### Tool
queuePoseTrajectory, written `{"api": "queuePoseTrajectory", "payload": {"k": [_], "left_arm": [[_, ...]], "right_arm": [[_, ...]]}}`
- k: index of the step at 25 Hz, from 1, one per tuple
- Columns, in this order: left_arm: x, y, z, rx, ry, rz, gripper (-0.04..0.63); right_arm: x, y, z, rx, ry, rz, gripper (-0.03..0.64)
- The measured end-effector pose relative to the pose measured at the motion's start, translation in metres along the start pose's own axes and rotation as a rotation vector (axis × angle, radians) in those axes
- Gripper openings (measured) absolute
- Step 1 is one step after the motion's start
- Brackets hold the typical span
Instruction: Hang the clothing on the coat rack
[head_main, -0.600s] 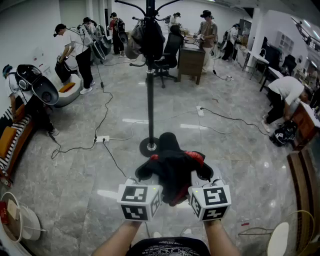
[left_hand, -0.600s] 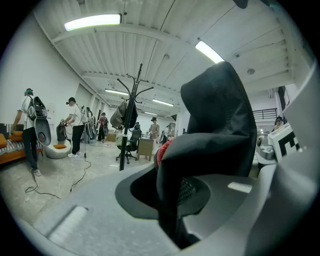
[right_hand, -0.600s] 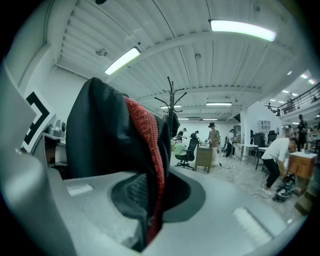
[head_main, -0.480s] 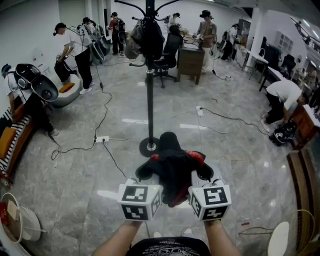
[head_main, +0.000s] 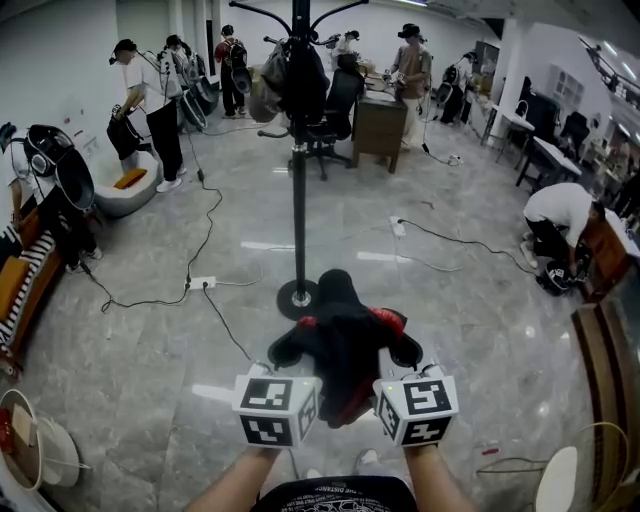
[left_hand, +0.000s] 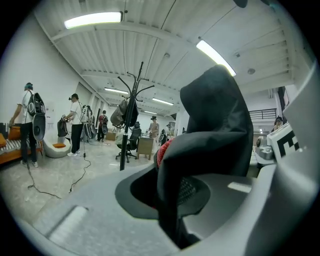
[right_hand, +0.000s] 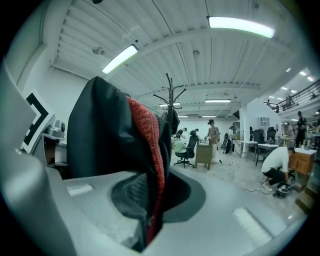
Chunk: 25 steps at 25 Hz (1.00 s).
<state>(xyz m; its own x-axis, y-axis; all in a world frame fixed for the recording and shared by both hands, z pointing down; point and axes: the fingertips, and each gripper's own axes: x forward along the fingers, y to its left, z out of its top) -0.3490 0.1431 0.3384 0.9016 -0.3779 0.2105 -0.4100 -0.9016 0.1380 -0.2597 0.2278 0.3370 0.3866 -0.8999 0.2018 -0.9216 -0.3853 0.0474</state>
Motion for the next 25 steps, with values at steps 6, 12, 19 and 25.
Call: {"api": "queuePoseTrajectory", "payload": {"k": [6, 12, 19, 25], "left_arm": [[0.019, 0.007, 0.002, -0.004, 0.005, 0.008, 0.029], [0.049, 0.01, 0.011, 0.005, 0.012, 0.024, 0.029], [0.097, 0.002, 0.02, 0.009, 0.014, 0.059, 0.029], [0.139, -0.012, 0.031, 0.009, 0.017, 0.1, 0.029]], "right_arm": [[0.019, -0.009, 0.001, 0.011, -0.007, 0.009, 0.021], [0.045, -0.03, 0.006, 0.024, -0.012, 0.022, 0.021], [0.079, -0.07, 0.01, 0.03, -0.019, 0.056, 0.021], [0.106, -0.111, 0.017, 0.035, -0.023, 0.096, 0.021]]}}
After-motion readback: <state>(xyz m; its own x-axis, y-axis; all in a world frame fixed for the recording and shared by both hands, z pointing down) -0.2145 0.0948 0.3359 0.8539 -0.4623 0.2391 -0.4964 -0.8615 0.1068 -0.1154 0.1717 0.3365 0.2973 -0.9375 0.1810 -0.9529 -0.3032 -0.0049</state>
